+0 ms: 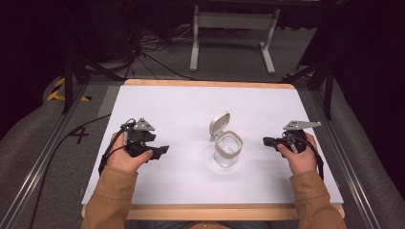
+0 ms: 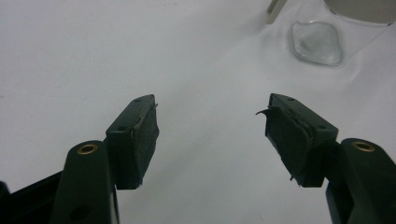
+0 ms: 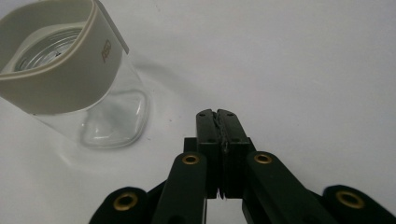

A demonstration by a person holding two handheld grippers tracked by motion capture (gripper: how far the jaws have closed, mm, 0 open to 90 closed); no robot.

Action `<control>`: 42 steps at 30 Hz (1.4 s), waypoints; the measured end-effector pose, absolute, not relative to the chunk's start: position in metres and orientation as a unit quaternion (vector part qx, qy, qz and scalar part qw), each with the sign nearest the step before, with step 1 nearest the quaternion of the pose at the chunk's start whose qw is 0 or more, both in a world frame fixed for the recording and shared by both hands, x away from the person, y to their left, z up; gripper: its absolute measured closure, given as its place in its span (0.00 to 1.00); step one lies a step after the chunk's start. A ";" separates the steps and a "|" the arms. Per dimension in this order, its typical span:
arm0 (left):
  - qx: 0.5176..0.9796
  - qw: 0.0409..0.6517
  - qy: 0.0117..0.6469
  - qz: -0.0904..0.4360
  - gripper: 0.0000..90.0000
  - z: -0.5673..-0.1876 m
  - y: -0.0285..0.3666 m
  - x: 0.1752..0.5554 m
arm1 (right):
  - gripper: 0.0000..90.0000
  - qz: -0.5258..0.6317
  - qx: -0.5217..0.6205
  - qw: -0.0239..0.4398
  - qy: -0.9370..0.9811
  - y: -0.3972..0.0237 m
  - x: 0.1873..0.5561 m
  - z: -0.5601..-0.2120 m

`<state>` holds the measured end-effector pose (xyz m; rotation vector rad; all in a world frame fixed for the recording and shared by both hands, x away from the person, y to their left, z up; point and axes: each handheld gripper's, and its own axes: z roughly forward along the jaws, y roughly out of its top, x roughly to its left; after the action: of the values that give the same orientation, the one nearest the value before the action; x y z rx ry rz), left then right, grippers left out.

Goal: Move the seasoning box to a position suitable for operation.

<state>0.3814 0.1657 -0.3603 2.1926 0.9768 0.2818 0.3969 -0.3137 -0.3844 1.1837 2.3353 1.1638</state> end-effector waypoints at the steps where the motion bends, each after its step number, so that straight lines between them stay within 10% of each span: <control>1: 0.845 0.357 0.382 0.110 0.39 -0.361 0.166 0.381 | 0.99 0.403 0.407 0.138 0.808 -0.313 0.397 -0.384; 42: 0.845 0.370 0.370 0.111 0.38 -0.352 0.172 0.359 | 0.99 0.409 0.306 0.080 0.856 -0.269 0.423 -0.414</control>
<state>0.3595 0.1716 -0.3515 2.1674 0.9494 0.2835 0.4234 -0.2695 -0.4136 0.9149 2.5612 1.2234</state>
